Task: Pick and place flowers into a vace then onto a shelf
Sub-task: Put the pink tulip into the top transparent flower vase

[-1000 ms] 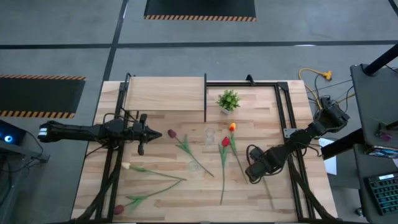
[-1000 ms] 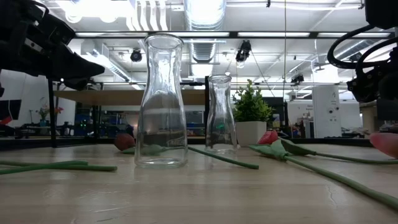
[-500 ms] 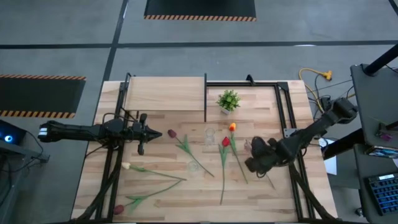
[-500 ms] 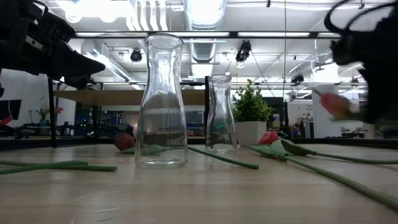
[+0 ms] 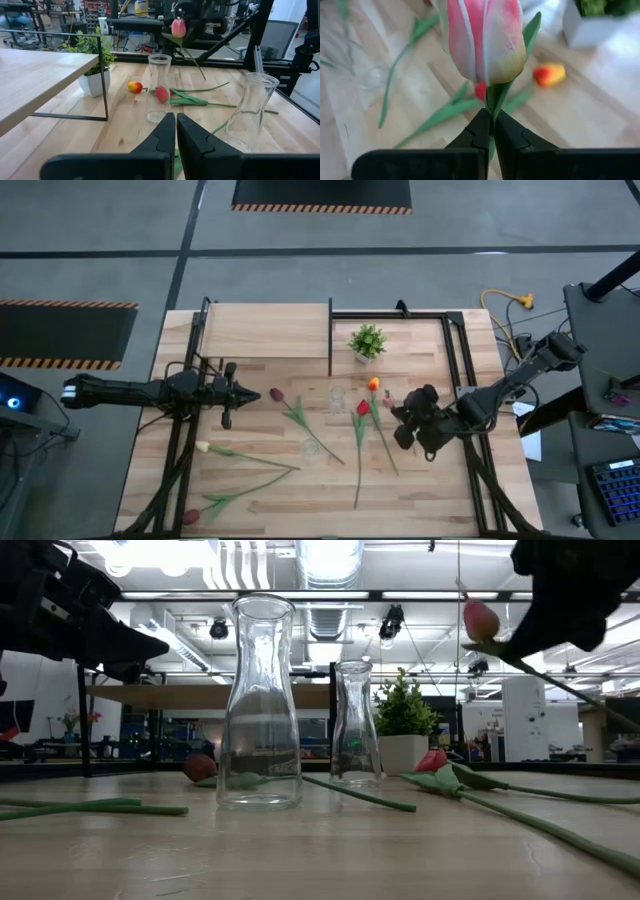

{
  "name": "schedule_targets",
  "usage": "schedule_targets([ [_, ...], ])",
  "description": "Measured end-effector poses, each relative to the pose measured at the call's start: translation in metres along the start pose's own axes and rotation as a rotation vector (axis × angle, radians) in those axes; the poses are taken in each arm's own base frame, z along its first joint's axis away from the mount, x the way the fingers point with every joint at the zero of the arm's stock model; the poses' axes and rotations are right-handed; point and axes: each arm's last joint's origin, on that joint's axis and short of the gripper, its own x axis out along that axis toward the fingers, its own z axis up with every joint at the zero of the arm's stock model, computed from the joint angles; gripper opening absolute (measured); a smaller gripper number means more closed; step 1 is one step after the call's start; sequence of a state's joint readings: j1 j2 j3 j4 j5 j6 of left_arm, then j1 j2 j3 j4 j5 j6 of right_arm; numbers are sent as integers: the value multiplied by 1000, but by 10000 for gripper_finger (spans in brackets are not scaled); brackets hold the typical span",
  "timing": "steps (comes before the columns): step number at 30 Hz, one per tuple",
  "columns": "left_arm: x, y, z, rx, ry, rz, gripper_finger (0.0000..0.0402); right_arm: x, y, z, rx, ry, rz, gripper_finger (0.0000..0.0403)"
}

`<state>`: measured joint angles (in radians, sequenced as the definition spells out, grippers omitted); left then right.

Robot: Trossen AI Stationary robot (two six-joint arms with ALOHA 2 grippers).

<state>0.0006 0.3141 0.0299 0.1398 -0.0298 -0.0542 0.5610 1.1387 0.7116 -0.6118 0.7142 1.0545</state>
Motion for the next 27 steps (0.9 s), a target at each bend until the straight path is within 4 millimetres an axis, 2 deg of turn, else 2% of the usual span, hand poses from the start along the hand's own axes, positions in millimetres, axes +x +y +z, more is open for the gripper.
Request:
schedule_targets([
  [19,0,0,0,0,0,-1,0,3,23,25,-256,-202,171,9],
  [27,0,0,0,0,0,-1,0,5,26,38,-353,-292,175,9],
])
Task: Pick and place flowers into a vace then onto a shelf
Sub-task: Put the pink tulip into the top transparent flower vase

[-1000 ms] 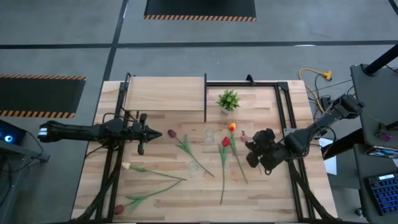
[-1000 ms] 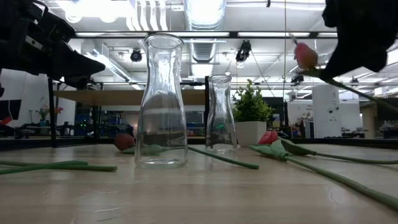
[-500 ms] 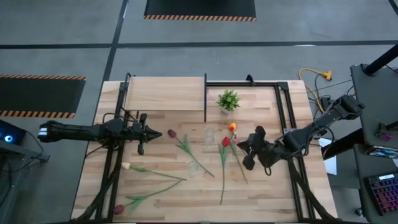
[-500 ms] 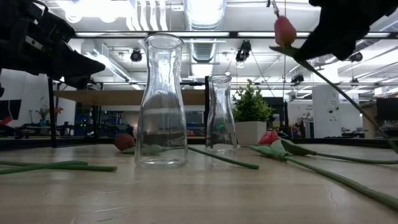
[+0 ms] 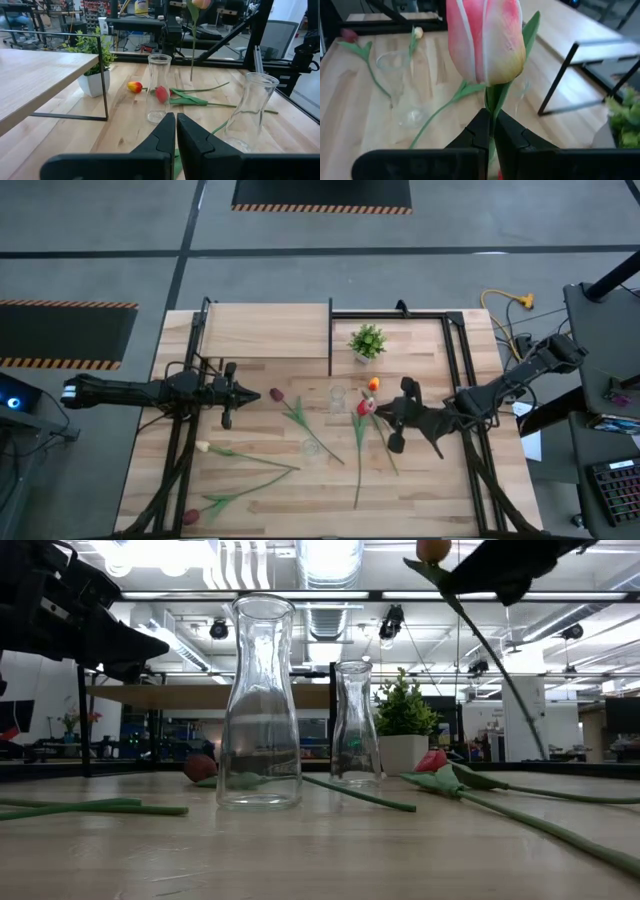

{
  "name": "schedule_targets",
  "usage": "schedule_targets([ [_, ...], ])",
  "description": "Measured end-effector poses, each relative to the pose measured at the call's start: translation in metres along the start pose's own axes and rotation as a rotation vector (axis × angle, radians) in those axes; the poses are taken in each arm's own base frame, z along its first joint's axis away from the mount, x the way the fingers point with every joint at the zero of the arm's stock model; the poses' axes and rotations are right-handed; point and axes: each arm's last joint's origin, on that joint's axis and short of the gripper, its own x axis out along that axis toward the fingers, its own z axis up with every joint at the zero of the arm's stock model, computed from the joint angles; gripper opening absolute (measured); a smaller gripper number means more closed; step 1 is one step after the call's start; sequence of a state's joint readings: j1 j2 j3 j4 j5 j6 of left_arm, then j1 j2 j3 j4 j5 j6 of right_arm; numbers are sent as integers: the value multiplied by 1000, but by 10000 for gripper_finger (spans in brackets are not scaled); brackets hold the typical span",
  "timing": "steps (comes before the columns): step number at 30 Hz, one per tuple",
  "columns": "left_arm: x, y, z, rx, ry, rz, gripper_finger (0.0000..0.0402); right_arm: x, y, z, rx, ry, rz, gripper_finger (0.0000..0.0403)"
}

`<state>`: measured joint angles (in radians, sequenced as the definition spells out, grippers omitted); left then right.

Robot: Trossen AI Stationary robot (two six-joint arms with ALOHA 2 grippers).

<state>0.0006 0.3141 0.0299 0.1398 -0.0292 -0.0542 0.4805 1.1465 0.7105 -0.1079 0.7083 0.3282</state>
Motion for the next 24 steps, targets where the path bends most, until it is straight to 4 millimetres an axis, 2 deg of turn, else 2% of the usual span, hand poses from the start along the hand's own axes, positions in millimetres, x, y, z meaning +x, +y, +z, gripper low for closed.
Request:
schedule_targets([
  [14,0,0,0,0,0,0,0,8,-8,17,-99,-125,-29,9],
  [24,0,0,0,0,0,0,0,6,-7,39,-211,-303,23,9],
])
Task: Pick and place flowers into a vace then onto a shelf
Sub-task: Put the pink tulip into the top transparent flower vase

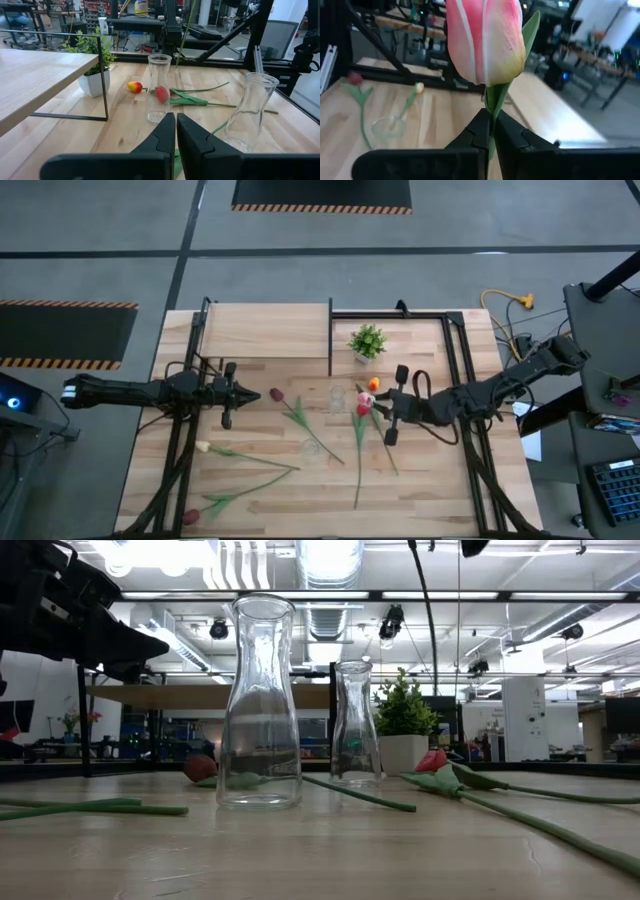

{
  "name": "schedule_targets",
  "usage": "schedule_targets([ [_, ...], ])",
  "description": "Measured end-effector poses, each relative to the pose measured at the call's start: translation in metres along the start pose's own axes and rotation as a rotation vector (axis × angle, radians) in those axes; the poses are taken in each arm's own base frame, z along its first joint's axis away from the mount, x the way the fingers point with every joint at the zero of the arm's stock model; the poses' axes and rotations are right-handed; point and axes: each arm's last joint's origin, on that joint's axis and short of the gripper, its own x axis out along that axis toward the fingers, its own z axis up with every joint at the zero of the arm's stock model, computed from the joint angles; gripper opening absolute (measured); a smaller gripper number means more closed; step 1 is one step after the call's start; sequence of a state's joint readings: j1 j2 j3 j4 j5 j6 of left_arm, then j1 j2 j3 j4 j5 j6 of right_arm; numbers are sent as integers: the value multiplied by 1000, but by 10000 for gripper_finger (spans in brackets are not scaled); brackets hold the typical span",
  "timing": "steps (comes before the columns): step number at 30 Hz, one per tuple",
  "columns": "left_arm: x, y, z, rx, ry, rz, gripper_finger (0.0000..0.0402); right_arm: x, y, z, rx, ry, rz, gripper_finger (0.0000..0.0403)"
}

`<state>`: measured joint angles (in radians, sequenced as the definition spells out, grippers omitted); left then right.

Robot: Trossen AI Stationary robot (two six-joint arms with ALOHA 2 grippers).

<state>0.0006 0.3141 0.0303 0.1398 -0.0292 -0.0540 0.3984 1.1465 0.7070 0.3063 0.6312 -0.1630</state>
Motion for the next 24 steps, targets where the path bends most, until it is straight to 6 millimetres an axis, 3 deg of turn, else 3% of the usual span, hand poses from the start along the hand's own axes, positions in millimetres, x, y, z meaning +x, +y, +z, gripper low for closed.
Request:
schedule_targets([
  [4,0,0,0,0,0,0,0,4,-6,3,-39,-7,-27,9],
  [17,0,0,0,0,0,0,0,18,-41,22,82,-159,-162,9],
  [24,0,0,0,0,0,0,0,24,-53,30,157,-231,-23,9],
])
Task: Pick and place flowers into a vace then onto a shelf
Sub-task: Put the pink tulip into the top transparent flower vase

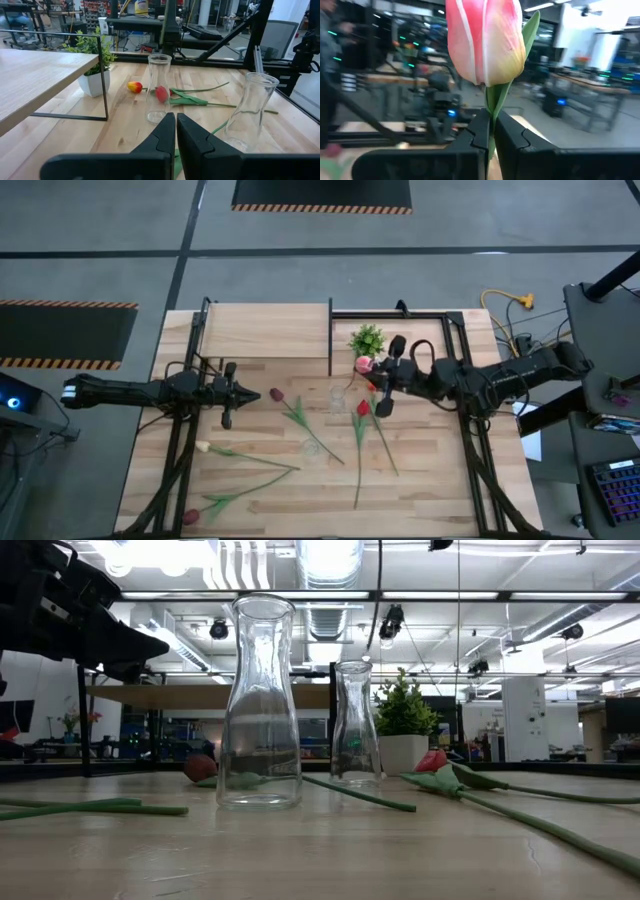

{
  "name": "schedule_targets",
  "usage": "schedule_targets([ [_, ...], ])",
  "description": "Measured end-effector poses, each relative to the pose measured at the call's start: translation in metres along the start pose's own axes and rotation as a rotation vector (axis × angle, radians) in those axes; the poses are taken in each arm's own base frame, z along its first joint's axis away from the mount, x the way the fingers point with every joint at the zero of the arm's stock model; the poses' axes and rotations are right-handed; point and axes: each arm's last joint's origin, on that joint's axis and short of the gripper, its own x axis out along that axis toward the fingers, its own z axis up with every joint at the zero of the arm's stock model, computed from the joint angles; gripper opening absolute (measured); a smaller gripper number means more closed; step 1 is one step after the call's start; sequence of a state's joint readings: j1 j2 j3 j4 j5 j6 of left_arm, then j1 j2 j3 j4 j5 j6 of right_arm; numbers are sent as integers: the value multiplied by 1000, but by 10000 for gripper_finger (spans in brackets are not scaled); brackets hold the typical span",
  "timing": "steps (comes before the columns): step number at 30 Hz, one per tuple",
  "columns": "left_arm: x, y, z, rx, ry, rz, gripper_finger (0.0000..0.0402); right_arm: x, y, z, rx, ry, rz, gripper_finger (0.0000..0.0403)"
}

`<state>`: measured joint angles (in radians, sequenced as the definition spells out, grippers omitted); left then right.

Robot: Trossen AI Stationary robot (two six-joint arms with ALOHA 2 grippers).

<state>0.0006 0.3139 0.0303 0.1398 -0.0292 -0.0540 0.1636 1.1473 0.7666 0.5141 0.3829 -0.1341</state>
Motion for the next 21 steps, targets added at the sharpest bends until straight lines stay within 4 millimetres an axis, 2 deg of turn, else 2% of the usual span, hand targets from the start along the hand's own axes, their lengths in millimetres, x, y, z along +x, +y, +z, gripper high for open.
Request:
schedule_targets([
  [8,0,0,0,0,0,0,0,7,-9,-4,24,3,-28,9],
  [15,0,0,0,0,-2,0,0,21,-5,-20,13,18,-37,9],
  [21,0,0,0,0,-4,0,0,26,-4,-28,9,48,-37,9],
])
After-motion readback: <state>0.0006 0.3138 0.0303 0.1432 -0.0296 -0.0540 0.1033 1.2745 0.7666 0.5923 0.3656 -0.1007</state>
